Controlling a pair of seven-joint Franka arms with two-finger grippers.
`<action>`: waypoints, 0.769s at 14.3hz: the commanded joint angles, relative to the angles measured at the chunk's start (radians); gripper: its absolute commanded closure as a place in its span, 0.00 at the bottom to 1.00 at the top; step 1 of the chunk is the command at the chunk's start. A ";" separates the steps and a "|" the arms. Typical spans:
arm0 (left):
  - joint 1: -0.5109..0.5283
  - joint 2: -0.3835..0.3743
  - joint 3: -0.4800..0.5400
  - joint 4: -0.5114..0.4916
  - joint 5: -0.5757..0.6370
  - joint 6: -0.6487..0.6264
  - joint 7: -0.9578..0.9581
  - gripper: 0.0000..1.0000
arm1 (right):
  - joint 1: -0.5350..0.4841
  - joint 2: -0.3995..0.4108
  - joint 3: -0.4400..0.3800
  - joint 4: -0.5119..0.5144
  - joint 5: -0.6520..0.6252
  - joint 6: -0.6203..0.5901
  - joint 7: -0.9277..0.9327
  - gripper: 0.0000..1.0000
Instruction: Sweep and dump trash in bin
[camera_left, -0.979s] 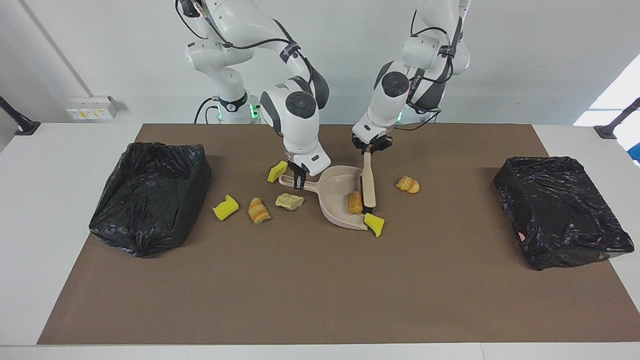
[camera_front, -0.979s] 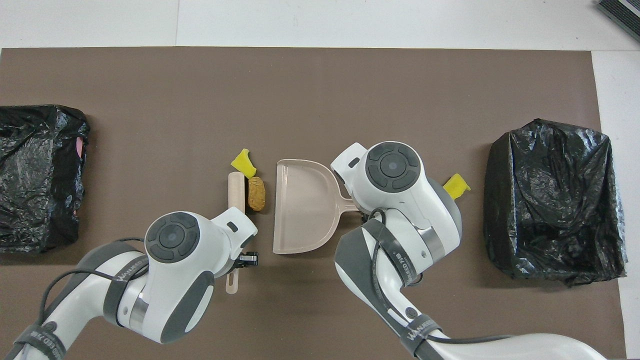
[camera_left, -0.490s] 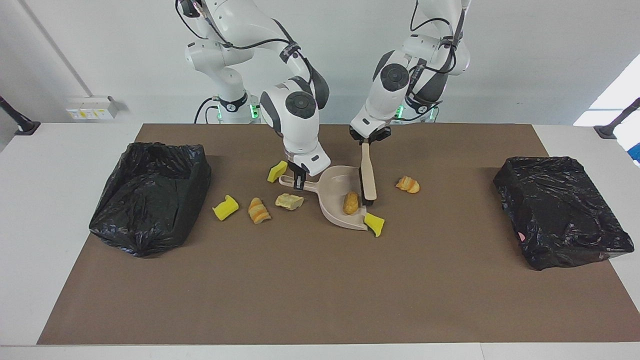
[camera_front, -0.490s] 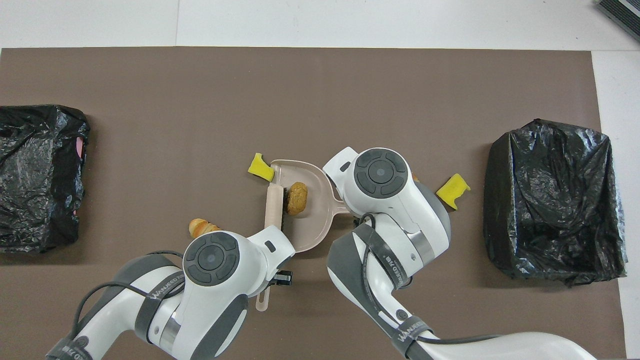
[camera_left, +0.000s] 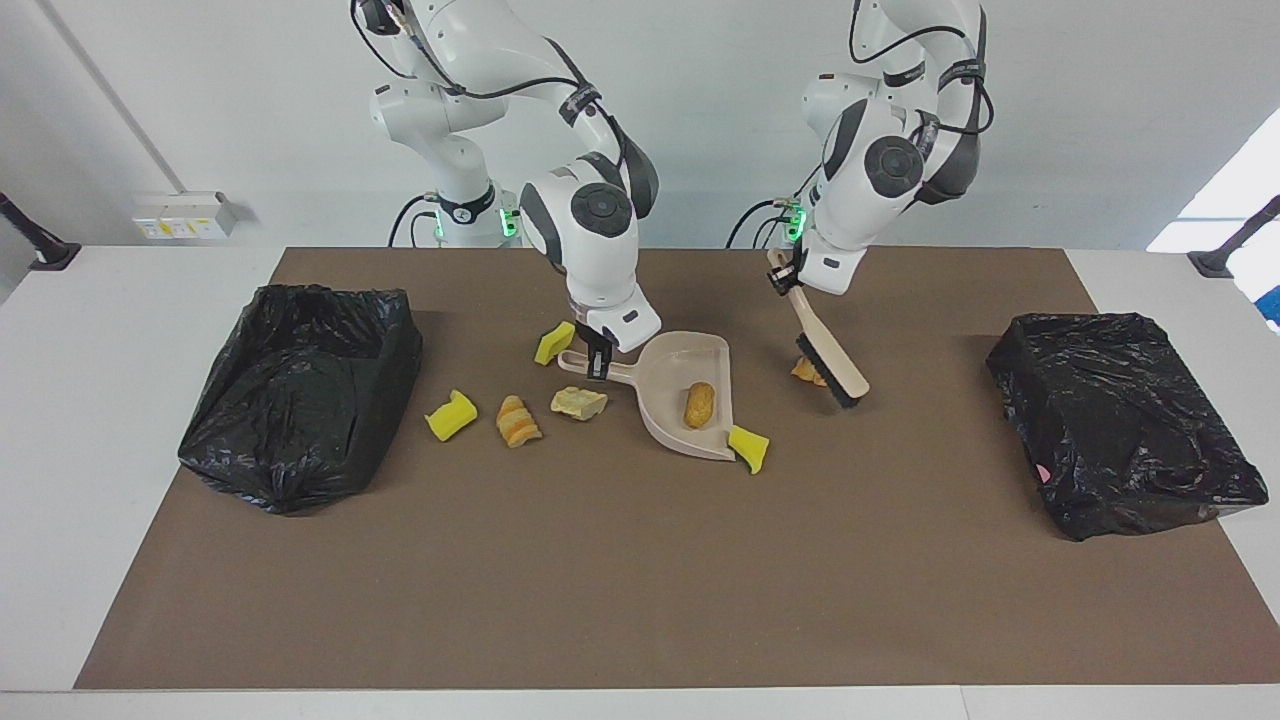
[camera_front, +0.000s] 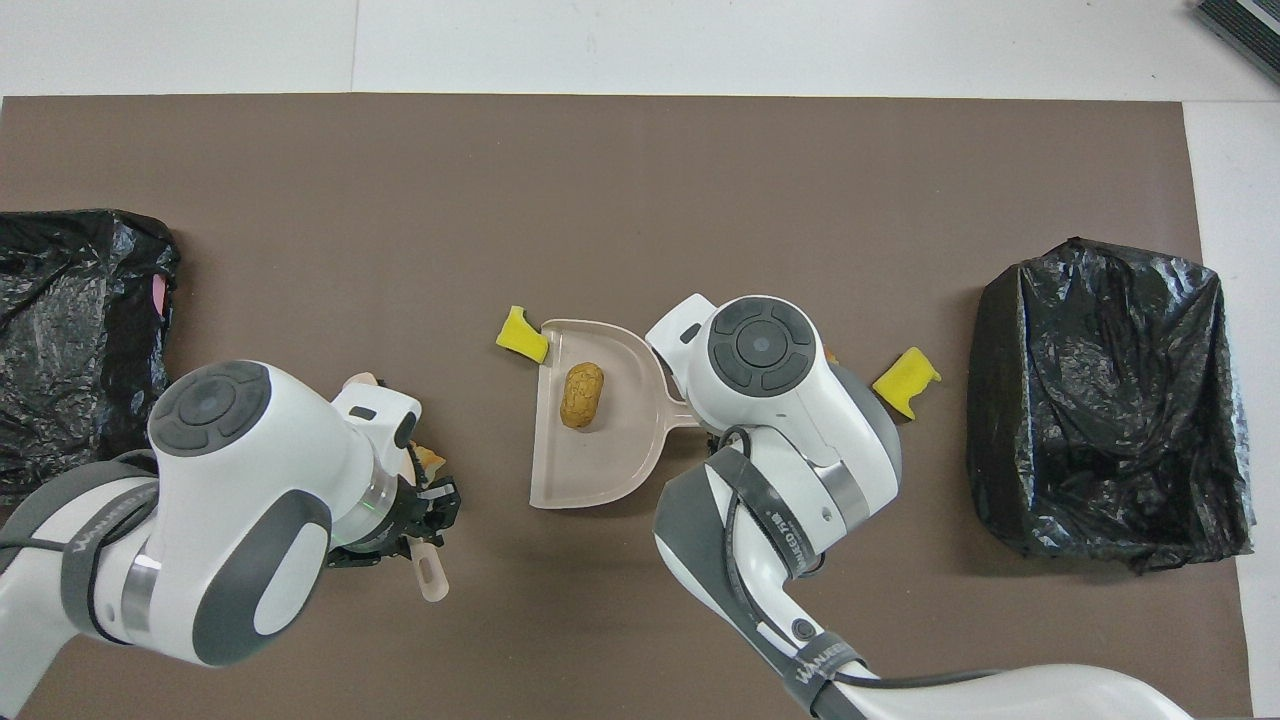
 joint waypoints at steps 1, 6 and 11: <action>0.040 -0.053 -0.012 -0.092 0.000 0.050 -0.026 1.00 | -0.003 0.006 0.006 -0.009 -0.007 0.023 0.014 1.00; -0.081 -0.021 -0.022 -0.153 0.000 0.250 -0.041 1.00 | -0.003 0.006 0.006 -0.009 -0.007 0.023 0.015 1.00; -0.244 -0.004 -0.025 -0.130 -0.041 0.365 -0.064 1.00 | -0.003 0.006 0.006 -0.009 -0.007 0.023 0.015 1.00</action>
